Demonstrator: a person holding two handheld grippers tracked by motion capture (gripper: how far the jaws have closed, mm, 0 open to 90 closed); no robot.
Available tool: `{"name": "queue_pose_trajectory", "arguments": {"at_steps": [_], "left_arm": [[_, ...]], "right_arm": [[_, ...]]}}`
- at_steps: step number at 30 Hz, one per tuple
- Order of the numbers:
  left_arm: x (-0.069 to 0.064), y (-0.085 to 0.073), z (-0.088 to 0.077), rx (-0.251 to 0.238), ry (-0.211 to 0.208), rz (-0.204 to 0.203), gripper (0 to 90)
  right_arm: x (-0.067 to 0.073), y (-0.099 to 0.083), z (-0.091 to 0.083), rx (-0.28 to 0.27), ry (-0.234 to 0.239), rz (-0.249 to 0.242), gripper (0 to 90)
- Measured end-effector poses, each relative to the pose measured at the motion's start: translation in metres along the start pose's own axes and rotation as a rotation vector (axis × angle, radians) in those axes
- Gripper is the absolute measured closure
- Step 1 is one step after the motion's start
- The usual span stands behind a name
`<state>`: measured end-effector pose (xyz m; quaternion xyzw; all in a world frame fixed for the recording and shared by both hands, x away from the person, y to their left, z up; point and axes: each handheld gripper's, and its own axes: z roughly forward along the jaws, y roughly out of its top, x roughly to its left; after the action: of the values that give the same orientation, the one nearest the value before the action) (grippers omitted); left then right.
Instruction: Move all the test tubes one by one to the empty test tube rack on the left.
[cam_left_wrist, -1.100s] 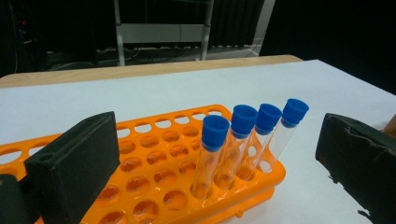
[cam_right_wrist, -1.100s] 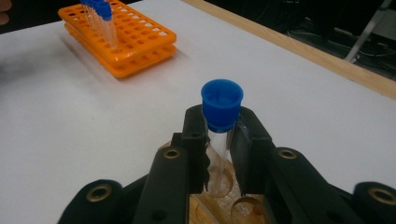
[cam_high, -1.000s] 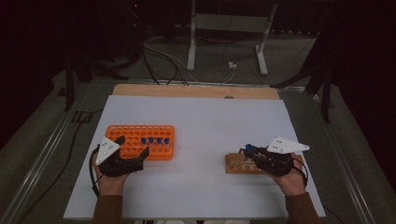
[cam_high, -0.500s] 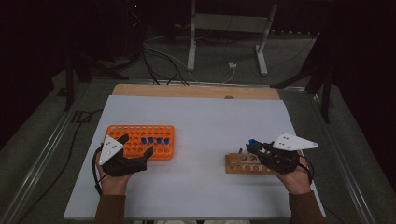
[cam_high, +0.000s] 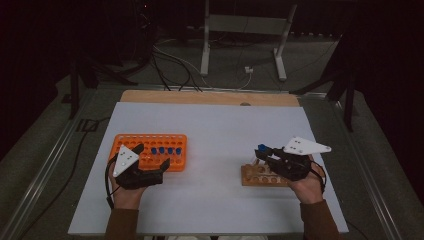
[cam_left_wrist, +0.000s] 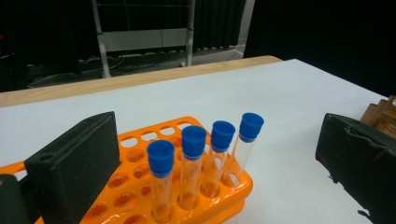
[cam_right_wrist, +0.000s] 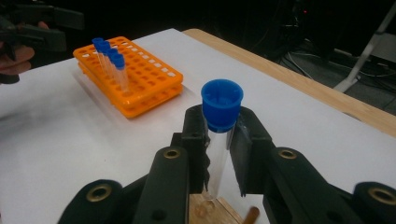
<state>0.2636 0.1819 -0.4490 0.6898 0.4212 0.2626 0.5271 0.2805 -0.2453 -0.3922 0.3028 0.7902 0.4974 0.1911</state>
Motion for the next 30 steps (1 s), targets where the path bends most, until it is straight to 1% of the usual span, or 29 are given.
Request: {"name": "queue_pose_trajectory", "arguments": {"at_steps": [8, 21, 30], "left_arm": [[-0.003, 0.001, 0.0, -0.003, -0.006, 0.002, 0.8], [-0.011, 0.002, 0.004, 0.004, -0.032, 0.014, 0.8], [-0.016, 0.003, 0.007, 0.005, -0.047, 0.018, 0.8]], "right_arm": [[0.007, 0.005, 0.014, 0.004, 0.018, 0.002, 77.0], [0.019, 0.013, 0.031, 0.012, 0.04, 0.006, 77.0], [0.03, 0.021, 0.045, 0.015, 0.061, -0.008, 77.0]]}}
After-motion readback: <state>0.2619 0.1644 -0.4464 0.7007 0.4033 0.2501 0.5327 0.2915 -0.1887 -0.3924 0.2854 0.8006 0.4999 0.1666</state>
